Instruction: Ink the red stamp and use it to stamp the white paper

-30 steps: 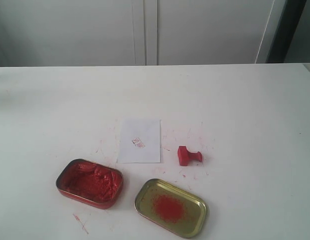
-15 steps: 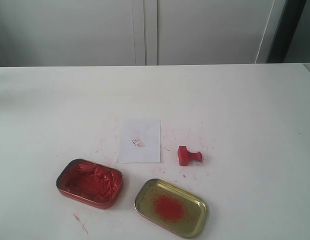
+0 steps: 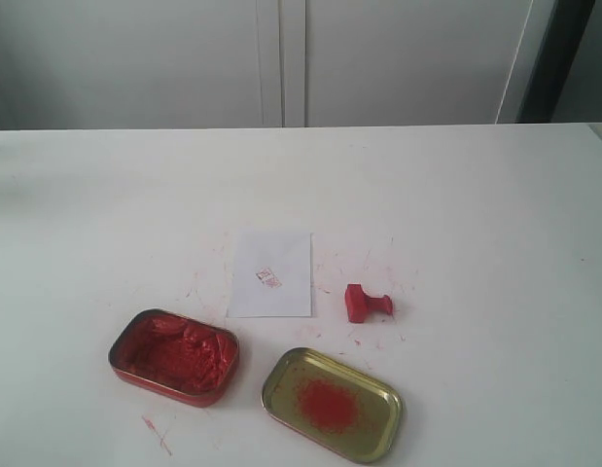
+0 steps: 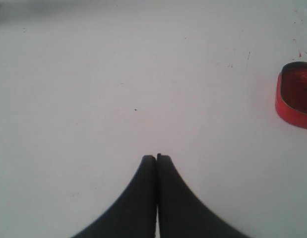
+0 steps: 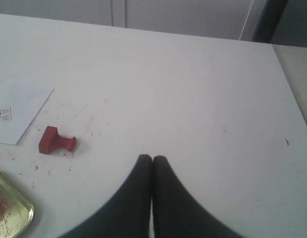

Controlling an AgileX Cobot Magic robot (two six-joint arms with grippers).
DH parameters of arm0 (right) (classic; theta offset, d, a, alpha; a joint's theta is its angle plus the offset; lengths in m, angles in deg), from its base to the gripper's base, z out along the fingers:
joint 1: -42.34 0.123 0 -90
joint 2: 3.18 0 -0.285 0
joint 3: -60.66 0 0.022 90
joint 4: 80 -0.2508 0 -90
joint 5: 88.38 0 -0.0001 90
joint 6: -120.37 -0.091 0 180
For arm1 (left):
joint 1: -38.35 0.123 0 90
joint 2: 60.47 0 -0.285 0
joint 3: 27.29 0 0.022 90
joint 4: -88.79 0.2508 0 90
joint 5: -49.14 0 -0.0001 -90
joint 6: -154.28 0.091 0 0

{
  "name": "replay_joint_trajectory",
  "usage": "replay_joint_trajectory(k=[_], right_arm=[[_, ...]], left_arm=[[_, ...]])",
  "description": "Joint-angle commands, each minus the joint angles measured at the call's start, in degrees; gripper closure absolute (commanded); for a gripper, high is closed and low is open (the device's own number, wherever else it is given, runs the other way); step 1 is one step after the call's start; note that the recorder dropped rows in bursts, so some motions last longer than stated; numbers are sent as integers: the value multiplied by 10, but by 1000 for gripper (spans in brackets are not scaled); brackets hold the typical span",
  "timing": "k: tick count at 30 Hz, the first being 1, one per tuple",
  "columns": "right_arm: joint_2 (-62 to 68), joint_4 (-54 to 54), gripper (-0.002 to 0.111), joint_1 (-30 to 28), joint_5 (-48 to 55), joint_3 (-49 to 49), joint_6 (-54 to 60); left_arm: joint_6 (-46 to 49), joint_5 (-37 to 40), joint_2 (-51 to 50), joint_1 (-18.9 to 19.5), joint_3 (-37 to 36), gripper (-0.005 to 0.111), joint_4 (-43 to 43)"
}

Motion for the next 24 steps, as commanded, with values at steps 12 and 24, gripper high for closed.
replay_joint_trajectory(k=[12, 24], right_arm=[[-122, 5, 108, -5, -6, 1, -2], [-186, 5, 108, -5, -6, 1, -2]], left_arm=[[0, 4, 3, 2, -5, 107, -3], [0, 4, 3, 2, -5, 107, -3]])
